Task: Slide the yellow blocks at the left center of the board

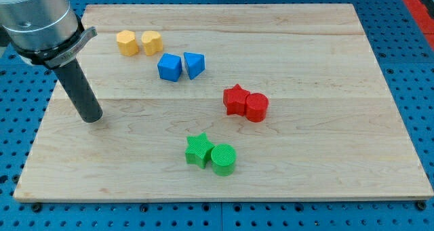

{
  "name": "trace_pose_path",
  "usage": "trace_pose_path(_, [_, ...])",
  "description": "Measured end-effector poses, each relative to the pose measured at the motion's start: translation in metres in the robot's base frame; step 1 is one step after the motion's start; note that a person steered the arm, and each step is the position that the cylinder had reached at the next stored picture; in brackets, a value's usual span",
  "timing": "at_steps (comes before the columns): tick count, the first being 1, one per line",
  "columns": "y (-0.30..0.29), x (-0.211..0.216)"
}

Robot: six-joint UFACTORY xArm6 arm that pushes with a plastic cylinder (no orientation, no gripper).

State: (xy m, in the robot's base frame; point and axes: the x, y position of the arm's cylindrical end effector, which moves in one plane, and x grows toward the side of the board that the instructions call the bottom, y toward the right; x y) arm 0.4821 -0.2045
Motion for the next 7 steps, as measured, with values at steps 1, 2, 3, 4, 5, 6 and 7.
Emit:
trace_pose_path(1, [0.018,-0.043])
trace_pose_path(2, [0.015,-0.082])
trace_pose_path(3, [0.021,-0.123])
trace_pose_path(4, [0.102,-0.142])
trace_pose_path(5, [0.159,-0.144])
trace_pose_path(6, [0.145,-0.189])
trace_pose_path(7, [0.069,-0.187])
